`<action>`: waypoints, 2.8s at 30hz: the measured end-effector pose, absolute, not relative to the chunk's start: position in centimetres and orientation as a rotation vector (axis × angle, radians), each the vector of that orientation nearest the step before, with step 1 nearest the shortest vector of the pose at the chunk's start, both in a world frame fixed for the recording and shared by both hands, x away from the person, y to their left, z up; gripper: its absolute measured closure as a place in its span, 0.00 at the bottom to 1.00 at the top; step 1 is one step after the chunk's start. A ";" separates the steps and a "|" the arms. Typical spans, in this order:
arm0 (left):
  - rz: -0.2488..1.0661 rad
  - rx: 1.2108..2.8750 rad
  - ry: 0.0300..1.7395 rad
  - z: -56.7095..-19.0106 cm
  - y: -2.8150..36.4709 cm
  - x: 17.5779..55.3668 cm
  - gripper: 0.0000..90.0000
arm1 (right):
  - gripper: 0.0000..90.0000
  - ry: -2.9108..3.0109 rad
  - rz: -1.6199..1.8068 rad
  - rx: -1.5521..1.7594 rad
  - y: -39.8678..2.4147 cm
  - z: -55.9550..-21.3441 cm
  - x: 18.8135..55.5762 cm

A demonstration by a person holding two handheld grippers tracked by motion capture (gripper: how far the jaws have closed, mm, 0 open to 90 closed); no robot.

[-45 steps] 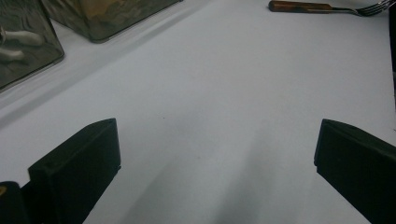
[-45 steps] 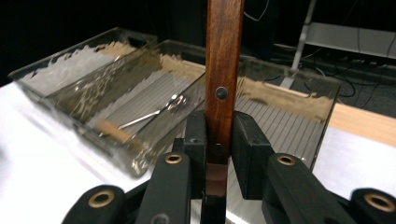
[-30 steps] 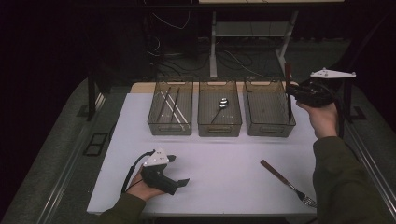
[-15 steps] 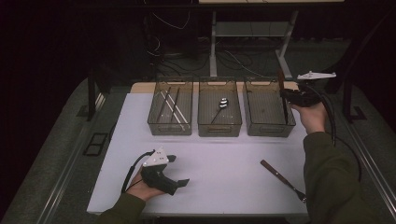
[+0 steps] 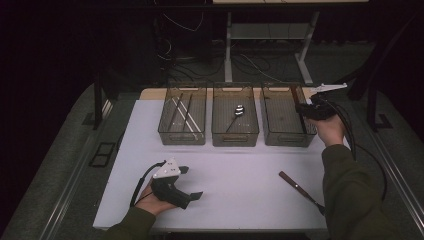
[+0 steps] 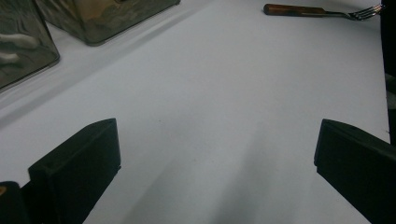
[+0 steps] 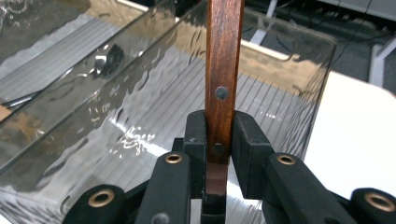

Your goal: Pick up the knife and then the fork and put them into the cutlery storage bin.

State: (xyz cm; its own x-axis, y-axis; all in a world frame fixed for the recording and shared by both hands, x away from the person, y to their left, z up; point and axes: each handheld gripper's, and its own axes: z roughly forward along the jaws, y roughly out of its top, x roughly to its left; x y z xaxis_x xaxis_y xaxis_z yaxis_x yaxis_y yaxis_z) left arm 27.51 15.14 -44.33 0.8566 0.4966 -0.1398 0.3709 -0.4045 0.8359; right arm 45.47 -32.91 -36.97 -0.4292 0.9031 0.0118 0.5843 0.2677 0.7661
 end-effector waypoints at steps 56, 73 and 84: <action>0.160 2.047 0.627 -44.3 15.3 27.6 0.00 | 0.41 2.243 1.207 1.219 -33.7 -36.3 36.2; 0.168 2.044 0.628 -44.2 15.4 27.5 0.00 | 0.36 2.290 1.247 1.198 -33.2 -38.2 31.4; 0.170 2.046 0.628 -44.2 15.4 27.5 0.00 | 0.39 2.355 1.202 1.201 -33.6 -39.5 28.6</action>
